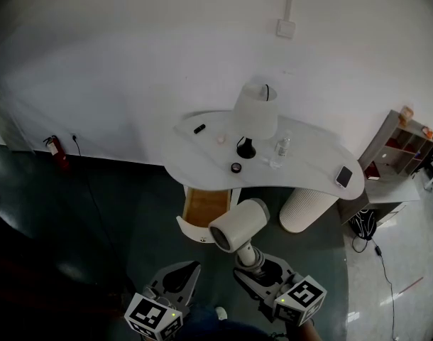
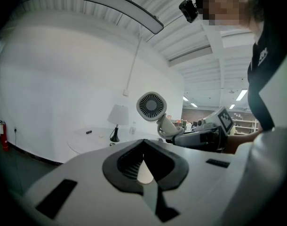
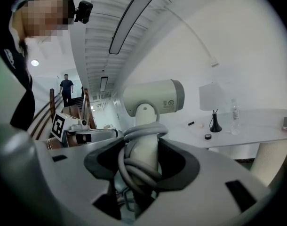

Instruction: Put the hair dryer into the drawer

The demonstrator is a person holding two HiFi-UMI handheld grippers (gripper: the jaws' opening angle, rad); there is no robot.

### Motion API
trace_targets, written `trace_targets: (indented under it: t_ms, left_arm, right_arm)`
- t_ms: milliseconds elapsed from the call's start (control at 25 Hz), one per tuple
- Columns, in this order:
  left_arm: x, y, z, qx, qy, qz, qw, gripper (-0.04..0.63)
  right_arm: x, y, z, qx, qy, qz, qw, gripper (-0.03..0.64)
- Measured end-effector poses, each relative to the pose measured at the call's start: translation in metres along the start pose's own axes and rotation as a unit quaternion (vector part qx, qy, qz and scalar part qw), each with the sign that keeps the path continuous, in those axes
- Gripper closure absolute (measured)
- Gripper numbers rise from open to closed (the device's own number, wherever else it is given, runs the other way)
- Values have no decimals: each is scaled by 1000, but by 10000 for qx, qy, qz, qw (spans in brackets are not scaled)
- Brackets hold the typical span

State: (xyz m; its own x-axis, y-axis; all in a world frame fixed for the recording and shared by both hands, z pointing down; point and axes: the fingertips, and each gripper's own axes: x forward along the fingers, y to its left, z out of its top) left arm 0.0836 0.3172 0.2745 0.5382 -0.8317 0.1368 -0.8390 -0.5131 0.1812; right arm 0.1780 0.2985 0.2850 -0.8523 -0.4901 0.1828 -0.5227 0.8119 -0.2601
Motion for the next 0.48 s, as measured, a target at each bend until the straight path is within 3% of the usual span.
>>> trace_targets:
  t_ms: [280,480]
  left_arm:
    - [6,7,1,-89,58,200,9997,580]
    - [25,27,2,-166,172,118,9996,580]
  right_arm:
    - [6,-18,2,138,69,47,9999,385]
    - [25,-35,4,195,171,9,9997,385]
